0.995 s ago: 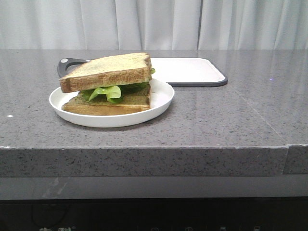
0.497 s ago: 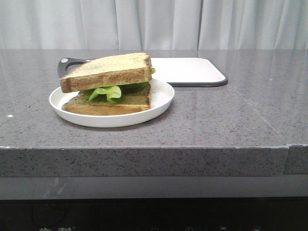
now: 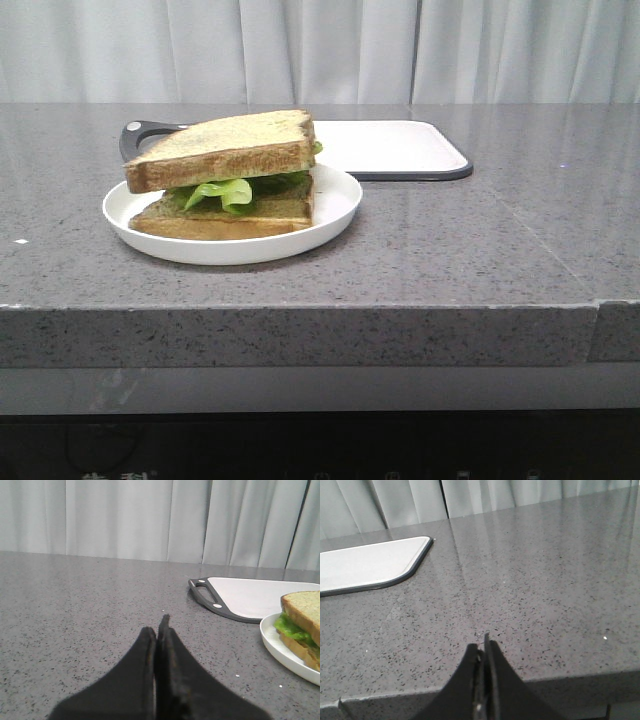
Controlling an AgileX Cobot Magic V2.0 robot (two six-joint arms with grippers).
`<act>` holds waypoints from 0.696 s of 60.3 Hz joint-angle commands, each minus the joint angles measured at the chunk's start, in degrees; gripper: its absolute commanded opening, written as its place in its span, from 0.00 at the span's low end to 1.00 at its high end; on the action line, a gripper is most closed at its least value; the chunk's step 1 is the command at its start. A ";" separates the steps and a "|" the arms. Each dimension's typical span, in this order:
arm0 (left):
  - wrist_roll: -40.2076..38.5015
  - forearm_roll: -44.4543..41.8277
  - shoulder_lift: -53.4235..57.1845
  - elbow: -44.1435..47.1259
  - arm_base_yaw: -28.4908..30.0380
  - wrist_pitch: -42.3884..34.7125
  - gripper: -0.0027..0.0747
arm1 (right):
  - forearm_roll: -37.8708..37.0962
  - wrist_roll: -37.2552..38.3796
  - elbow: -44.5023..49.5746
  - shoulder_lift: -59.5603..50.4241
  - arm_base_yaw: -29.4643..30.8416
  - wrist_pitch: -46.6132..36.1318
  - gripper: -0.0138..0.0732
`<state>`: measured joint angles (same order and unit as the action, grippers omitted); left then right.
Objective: Left arm grabs bread, right arm adds lettuce
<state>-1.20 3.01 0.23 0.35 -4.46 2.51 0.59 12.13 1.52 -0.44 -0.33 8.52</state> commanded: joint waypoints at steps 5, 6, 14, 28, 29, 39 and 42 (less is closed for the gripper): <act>-0.44 0.20 1.15 0.21 0.07 -4.85 0.01 | -0.02 -0.26 -0.14 -1.41 0.38 -3.85 0.02; -0.44 0.20 1.15 0.21 0.07 -4.85 0.01 | -0.02 -0.26 -0.14 -1.41 0.38 -3.85 0.02; -0.44 0.20 1.15 0.21 0.07 -4.85 0.01 | -0.02 -0.26 -0.14 -1.41 0.38 -3.85 0.02; -0.44 0.20 1.15 0.21 0.07 -4.85 0.01 | -3.68 -0.26 -0.14 -1.41 0.38 -6.44 0.02; -0.44 0.20 1.15 0.21 0.07 -4.85 0.01 | -3.81 -0.26 -0.14 -1.41 0.38 -6.50 0.02; -0.44 0.20 1.15 0.21 0.07 -4.85 0.01 | -3.80 -0.26 -0.14 -1.41 0.38 -6.56 0.02; -0.44 0.20 1.15 0.21 0.07 -4.85 0.01 | -3.80 -0.26 -0.14 -1.33 0.38 -6.56 0.02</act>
<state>-1.20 3.01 0.23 0.35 -4.46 2.51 -2.24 12.13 1.52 -0.57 -0.33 7.11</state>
